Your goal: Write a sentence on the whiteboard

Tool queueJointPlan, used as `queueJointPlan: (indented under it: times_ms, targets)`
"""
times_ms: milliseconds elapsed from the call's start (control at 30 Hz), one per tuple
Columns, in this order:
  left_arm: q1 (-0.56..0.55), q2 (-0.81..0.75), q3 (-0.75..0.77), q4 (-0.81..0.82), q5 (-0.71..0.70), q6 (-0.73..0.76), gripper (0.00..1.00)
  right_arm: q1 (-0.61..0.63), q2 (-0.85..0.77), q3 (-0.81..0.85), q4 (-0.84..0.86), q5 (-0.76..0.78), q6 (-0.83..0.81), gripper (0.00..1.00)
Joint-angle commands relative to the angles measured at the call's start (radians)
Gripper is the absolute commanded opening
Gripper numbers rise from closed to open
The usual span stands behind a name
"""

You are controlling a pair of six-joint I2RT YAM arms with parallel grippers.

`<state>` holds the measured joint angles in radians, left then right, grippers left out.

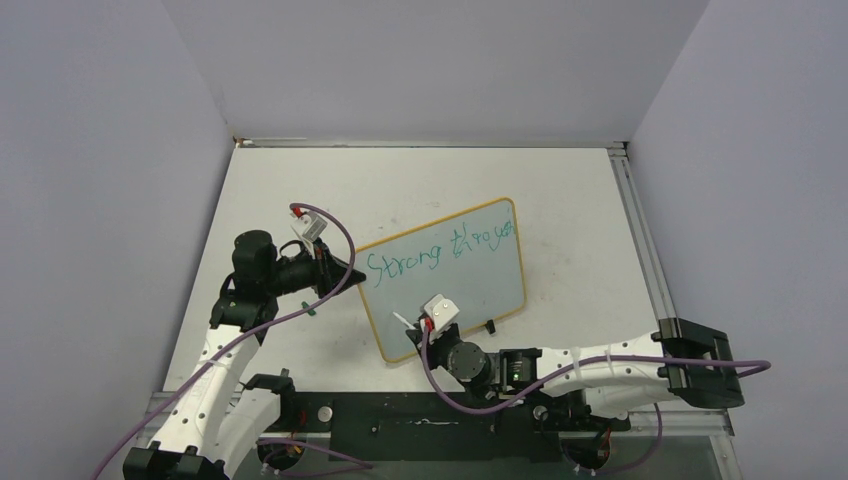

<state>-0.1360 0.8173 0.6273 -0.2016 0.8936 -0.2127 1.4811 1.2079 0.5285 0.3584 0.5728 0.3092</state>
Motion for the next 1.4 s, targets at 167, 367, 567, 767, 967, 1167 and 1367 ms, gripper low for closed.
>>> queueJointPlan:
  times_ms: [167,367,567,767,967,1167,1367]
  targets:
    - [-0.004,-0.007,0.019,0.019,-0.013,0.037,0.0,-0.004,0.053,0.063,0.011,0.025,0.039,0.05]
    - [-0.005,-0.01,0.019,0.019,-0.01,0.036,0.0,-0.019,0.072,0.078,-0.018,0.029,0.059,0.05]
    - [-0.005,-0.016,0.019,0.019,-0.009,0.036,0.0,-0.024,0.067,0.082,-0.051,0.075,0.084,0.05]
    - [-0.005,-0.018,0.02,0.019,-0.009,0.036,0.0,-0.024,0.038,0.068,-0.063,0.109,0.098,0.05]
    - [-0.005,-0.017,0.02,0.02,-0.01,0.035,0.0,-0.023,0.022,0.056,-0.072,0.125,0.104,0.05]
    - [-0.005,-0.014,0.02,0.021,-0.009,0.035,0.0,-0.014,0.033,0.059,-0.099,0.087,0.11,0.05]
    - [-0.005,-0.012,0.019,0.021,-0.008,0.035,0.0,-0.003,0.056,0.057,-0.136,0.041,0.129,0.05]
